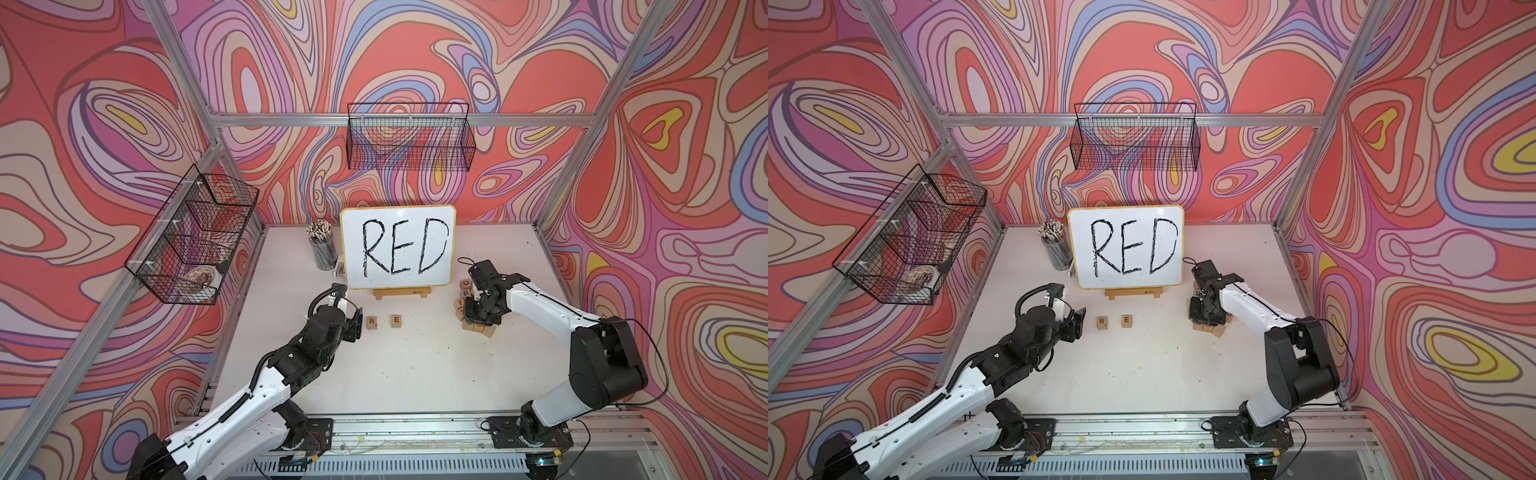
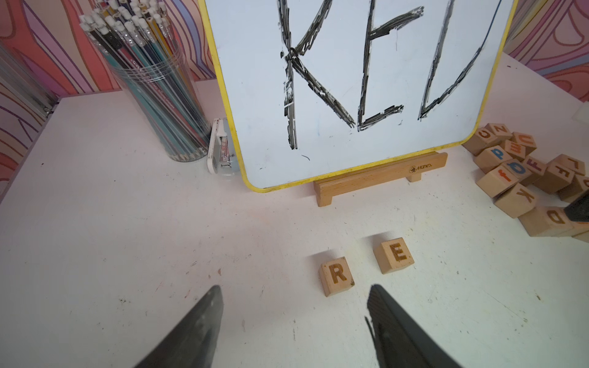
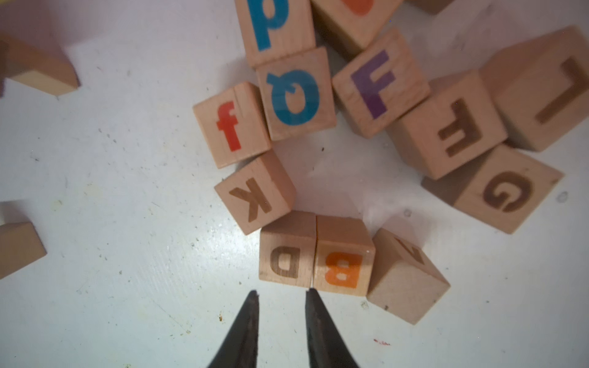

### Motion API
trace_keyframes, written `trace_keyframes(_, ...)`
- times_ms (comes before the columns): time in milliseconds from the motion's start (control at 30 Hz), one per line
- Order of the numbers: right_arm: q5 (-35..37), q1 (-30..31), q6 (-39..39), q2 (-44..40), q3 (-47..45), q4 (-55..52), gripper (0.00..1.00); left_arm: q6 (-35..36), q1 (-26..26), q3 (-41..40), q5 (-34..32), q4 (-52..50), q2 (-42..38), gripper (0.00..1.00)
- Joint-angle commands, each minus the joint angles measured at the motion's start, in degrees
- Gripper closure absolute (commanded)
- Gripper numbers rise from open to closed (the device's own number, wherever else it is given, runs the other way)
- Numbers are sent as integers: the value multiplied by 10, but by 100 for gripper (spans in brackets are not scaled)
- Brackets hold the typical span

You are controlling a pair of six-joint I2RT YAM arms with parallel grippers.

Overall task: Assemble the uppercase word "red" with letter blocks
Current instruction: Pick up the letter block from the center of the board.

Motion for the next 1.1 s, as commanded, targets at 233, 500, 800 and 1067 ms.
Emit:
trace_keyframes(233,-8,2,29,5,-20,41,72,4,3,-7,1,10,-9,25)
trace_keyframes(500,5,1,24,22,-14,42,71,3,3,-7,-3,6,-10,25)
trace_keyframes(800,13,-9,17,9,-22,35,71,3,3,-6,-4,8,-8,25)
trace_keyframes(1067,16,-12,13,4,-22,31,71,2,3,-7,-5,6,-13,26)
